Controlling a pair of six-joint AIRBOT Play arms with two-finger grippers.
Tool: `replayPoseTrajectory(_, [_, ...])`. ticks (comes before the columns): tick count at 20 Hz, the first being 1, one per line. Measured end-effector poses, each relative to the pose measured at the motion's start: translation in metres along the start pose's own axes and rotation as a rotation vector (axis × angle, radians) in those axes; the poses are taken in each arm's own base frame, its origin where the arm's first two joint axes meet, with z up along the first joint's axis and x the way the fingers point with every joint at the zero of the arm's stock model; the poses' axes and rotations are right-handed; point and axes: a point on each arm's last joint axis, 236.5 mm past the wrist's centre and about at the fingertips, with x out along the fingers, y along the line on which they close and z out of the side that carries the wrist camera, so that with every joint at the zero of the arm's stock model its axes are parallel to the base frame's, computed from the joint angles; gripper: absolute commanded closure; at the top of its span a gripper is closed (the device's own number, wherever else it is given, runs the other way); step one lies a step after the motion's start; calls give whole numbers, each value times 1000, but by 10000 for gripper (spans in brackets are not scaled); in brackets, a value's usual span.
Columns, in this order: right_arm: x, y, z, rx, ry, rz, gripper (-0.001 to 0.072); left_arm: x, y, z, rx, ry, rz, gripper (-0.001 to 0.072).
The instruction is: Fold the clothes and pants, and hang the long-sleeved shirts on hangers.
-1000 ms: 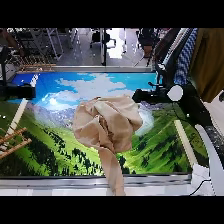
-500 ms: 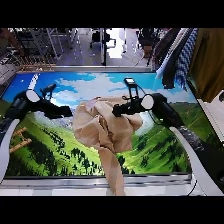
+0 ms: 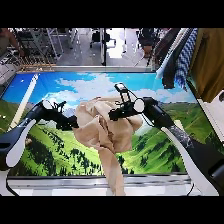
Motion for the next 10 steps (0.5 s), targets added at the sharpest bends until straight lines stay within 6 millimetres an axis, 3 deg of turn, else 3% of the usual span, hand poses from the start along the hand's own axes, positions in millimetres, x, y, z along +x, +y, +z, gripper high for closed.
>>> replayPoseTrajectory(1, [4, 0, 0, -1, -1, -1, 698, 3, 0, 2, -13, -6, -2, 695])
replayPoseTrajectory(4, [12, -6, 7, -9, -32, -20, 694, 6, -4, 15, -31, -50, -16, 697])
replayPoseTrajectory(6, [3, -16, 34, -52, -119, -70, 694, -13, -20, 40, -14, -128, -71, 697])
replayPoseTrajectory(8, [-28, -27, 78, -123, -251, -145, 694, -65, -56, 83, 21, -280, -202, 698])
replayPoseTrajectory(10, [-84, -32, 134, -207, -423, -221, 694, -149, -100, 127, 91, -488, -360, 698])
